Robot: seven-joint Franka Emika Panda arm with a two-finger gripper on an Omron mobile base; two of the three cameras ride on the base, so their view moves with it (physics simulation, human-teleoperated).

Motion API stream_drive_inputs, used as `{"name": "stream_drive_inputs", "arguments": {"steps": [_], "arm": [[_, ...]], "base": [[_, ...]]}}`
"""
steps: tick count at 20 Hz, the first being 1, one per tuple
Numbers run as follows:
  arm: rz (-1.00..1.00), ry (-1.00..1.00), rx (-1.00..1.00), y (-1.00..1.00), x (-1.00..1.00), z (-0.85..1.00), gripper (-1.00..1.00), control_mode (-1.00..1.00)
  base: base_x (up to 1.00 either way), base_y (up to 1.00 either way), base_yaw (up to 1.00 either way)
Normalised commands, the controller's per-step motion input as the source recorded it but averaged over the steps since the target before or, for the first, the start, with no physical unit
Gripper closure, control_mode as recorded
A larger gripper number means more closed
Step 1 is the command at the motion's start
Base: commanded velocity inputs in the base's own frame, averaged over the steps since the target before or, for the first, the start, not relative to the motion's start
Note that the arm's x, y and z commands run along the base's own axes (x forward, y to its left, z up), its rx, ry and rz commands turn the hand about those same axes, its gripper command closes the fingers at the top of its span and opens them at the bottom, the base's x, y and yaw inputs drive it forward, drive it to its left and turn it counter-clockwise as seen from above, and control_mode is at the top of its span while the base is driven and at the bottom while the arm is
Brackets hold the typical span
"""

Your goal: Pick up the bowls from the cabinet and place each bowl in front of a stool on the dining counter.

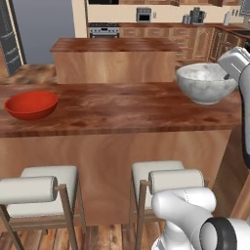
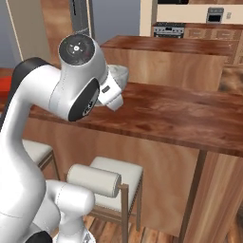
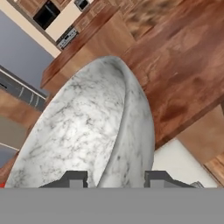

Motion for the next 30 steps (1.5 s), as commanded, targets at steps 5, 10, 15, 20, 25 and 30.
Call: {"name": "stream_drive_inputs", "arguments": {"steps": [5, 10, 15, 20, 25, 30], "arm": [[0.02, -0.05, 0.00, 0.00, 0.63, -0.34, 1.00, -1.00], [0.00, -0.15, 0.00, 0.00, 0.59, -0.29, 1.00, -1.00], [0.00, -0.05, 0.00, 0.00, 0.24, -0.07, 1.00, -1.00], [0.00, 0.03, 0.03, 0.00, 0.00, 0.00, 1.00, -1.00], [0.00, 0.14, 0.06, 0.00, 0.00, 0.00, 1.00, -1.00], [0.00, 0.13, 0.03, 0.00, 0.04, -0.01, 1.00, -1.00]], "base": [[0.00, 0.00, 0.00], [0.00, 0.00, 0.00], [0.00, 0.00, 0.00], [0.00, 0.00, 0.00], [0.00, 0.00, 0.00], [0.00, 0.00, 0.00]]}}
